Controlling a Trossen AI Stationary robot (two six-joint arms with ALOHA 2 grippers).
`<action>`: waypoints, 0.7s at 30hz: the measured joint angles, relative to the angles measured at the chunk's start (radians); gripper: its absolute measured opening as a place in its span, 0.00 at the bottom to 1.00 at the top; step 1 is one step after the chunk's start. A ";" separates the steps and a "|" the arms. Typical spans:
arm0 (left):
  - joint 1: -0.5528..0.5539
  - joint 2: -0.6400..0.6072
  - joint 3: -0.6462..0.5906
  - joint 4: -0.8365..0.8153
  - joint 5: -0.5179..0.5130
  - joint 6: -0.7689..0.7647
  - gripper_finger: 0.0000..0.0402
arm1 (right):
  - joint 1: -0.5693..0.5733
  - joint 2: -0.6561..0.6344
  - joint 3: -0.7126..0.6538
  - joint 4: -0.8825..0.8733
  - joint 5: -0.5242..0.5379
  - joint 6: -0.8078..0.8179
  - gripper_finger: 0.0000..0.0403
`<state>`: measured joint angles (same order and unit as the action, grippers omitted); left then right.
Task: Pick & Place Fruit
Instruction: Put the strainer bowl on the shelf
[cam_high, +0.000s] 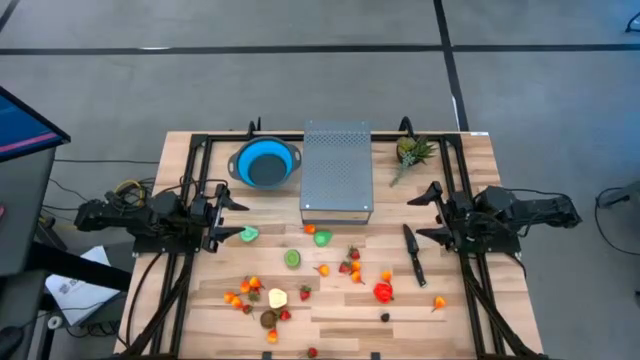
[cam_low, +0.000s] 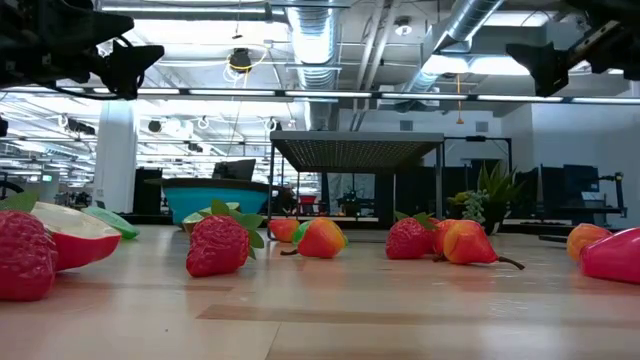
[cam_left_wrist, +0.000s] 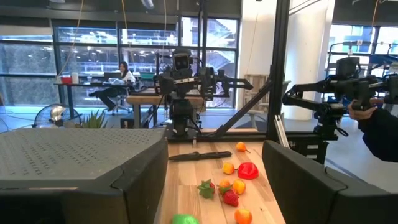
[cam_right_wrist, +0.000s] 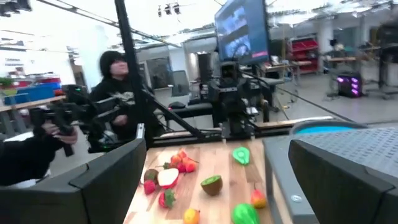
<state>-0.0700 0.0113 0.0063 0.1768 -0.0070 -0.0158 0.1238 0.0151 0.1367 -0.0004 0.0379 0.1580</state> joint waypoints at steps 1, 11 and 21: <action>0.000 0.000 0.000 0.000 0.000 0.000 0.63 | 0.000 0.009 0.011 -0.018 0.020 0.000 0.96; 0.000 0.000 0.000 0.019 0.000 0.000 0.63 | 0.000 0.157 0.112 -0.105 0.156 0.112 0.96; 0.000 0.000 0.000 0.121 0.000 -0.155 0.63 | 0.000 0.203 0.131 -0.125 0.155 0.184 0.96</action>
<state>-0.0696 0.0116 0.0063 0.2976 -0.0067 -0.1705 0.1238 0.2180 0.2672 -0.1250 0.1928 0.3416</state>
